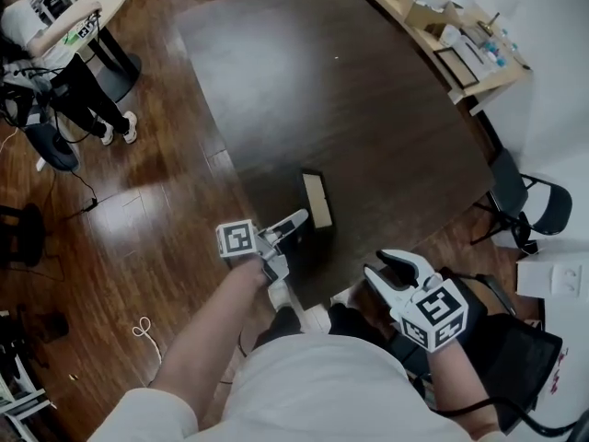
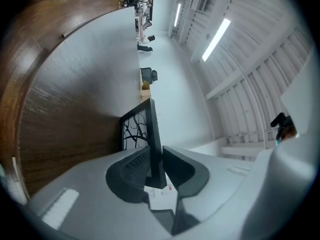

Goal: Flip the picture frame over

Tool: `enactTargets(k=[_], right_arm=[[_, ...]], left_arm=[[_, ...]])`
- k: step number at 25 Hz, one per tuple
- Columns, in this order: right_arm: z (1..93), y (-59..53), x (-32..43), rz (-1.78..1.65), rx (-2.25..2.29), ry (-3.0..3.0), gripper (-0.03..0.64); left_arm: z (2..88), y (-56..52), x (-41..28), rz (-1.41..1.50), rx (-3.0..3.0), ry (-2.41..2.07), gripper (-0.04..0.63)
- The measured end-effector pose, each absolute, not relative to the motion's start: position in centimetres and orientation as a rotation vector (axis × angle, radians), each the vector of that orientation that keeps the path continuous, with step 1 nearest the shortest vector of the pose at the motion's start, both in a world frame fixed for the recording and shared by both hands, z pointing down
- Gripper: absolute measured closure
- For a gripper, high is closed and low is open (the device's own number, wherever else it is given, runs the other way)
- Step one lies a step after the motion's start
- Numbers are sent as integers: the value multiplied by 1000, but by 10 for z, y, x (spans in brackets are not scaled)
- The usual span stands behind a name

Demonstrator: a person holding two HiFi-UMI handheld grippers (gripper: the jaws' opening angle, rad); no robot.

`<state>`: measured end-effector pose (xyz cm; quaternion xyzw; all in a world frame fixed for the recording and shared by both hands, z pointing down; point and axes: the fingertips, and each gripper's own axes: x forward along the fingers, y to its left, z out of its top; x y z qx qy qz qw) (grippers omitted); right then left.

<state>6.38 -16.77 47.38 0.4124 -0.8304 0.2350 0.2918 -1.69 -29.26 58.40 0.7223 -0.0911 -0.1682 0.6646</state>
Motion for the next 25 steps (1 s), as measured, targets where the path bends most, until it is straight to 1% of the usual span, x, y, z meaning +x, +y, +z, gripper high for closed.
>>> enactTargets(k=[10,15,21,25], right_arm=[[479,-152,65,687,1188,-2166,483],[478,-143,60,701,1219,-2146,483],[481,-122,60,685,1199,-2143,485],[474,-110,61,615,1170,-2209,485]], left_arm=[[629,-310,-32,-4,1814,-380,526],[629,-319,-38,135,1880,-510,526],[611,-314,-33,157,1949,-568,529],[575,-290,-41,140,2036,-586,529]])
